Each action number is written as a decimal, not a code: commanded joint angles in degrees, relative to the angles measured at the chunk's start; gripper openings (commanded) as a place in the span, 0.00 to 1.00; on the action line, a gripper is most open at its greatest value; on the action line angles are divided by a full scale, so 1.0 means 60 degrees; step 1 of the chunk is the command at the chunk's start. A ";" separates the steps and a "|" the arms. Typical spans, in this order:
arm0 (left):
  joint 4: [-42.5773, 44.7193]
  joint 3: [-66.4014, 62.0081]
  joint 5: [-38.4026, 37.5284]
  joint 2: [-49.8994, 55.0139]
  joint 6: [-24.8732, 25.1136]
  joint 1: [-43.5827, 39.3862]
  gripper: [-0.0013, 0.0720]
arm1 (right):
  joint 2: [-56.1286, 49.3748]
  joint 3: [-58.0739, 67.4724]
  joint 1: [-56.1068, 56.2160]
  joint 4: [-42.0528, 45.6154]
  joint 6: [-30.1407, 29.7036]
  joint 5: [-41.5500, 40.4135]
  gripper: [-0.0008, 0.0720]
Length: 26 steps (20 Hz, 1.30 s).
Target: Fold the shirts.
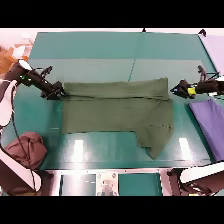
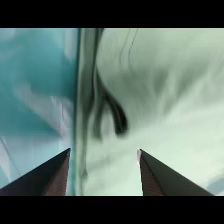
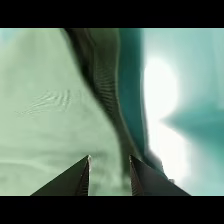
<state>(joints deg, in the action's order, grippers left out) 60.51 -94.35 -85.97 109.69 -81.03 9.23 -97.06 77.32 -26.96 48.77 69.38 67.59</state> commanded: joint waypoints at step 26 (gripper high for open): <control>-0.2444 1.2182 0.8593 -0.8459 -0.2769 -0.2444 0.69 | 0.6193 -0.9362 -0.2320 0.0707 0.1552 -0.1009 0.42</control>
<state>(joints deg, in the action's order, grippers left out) 48.69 -22.02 -38.85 57.25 -97.89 -4.67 -59.92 23.09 -43.35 52.14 78.72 61.19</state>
